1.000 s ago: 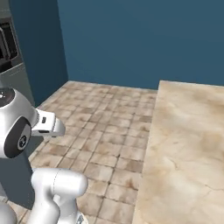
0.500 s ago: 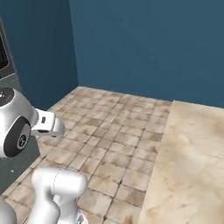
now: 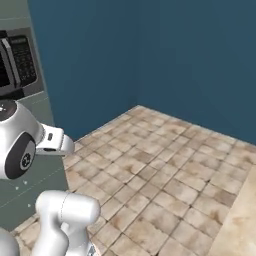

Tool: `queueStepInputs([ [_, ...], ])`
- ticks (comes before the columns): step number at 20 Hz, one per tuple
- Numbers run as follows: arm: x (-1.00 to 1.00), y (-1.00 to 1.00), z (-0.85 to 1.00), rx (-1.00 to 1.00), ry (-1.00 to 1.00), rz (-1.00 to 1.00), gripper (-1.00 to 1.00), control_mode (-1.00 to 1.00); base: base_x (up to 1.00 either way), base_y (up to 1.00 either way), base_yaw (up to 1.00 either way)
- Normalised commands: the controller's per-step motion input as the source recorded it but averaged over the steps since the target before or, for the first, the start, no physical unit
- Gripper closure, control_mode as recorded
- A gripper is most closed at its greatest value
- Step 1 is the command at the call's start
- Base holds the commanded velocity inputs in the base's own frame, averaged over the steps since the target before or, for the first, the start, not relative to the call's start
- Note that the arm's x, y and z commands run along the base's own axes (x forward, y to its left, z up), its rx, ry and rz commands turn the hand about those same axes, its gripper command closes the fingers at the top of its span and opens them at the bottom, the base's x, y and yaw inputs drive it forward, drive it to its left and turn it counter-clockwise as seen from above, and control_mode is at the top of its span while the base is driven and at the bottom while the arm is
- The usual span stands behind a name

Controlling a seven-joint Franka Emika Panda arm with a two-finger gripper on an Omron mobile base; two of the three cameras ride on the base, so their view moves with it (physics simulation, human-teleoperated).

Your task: Place the avocado in the correct fridge rack based on whether it is a fruit or vegetable. Finally, close the fridge door.

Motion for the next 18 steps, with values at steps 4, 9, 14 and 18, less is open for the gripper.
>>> queueStepInputs([
  [4, 0.0, 0.0, 0.0, 0.0, 0.0, 0.0, -1.0, 1.0, 1.0, -0.11, 0.56],
  [9, 0.0, 0.0, 0.0, 0.0, 0.0, 0.0, -1.0, 1.0, 0.85, -0.06, 0.59],
  [14, 0.0, 0.0, 0.0, 0.0, 0.0, 0.0, -1.0, 1.0, 0.45, 0.0, 0.7],
  [18, 0.0, 0.0, 0.0, 0.0, 0.0, 0.0, -1.0, 1.0, 0.53, 0.0, 0.71],
])
